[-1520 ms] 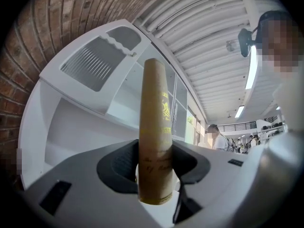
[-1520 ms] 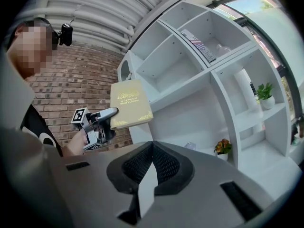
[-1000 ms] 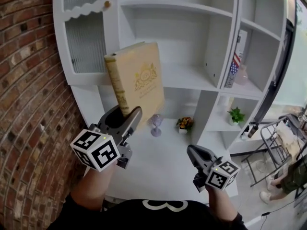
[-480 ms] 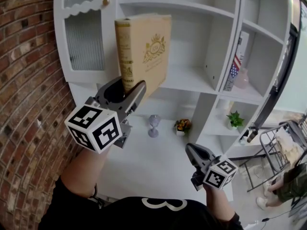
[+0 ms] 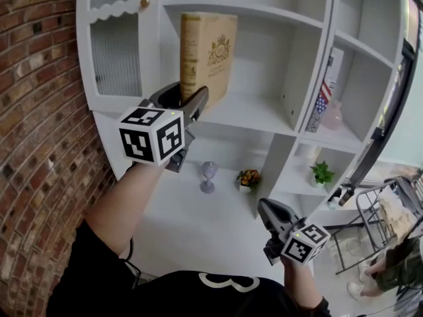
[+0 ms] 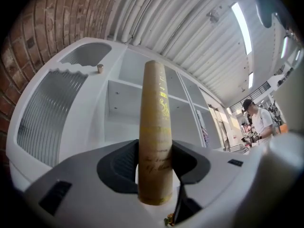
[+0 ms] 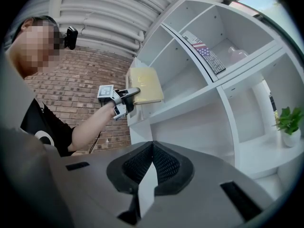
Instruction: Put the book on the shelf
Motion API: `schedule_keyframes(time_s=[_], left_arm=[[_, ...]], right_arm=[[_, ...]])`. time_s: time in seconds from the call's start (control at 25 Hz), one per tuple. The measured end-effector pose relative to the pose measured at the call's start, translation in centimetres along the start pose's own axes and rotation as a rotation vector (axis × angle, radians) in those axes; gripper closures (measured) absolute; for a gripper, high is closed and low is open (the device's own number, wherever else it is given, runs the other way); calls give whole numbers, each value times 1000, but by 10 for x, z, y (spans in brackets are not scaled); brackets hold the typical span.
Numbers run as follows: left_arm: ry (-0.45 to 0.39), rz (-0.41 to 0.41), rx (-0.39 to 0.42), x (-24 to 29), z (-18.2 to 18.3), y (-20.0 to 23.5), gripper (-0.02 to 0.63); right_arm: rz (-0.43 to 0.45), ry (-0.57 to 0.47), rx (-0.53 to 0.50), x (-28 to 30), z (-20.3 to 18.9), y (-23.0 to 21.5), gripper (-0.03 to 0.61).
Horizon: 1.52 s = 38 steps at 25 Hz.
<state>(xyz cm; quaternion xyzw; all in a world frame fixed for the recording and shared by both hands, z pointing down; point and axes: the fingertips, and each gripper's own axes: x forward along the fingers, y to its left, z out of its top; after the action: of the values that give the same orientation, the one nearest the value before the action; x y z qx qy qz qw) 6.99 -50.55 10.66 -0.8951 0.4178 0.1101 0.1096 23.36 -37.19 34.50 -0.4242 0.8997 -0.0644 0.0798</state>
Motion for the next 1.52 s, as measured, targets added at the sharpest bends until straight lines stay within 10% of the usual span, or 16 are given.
schedule_keyframes(time_s=[0.8, 1.52], left_arm=[[152, 274, -12, 68, -64, 74, 426], [249, 225, -45, 72, -90, 79, 379]], right_arm=[[7, 40, -9, -24, -10, -32, 566], [6, 39, -14, -17, -13, -24, 566]])
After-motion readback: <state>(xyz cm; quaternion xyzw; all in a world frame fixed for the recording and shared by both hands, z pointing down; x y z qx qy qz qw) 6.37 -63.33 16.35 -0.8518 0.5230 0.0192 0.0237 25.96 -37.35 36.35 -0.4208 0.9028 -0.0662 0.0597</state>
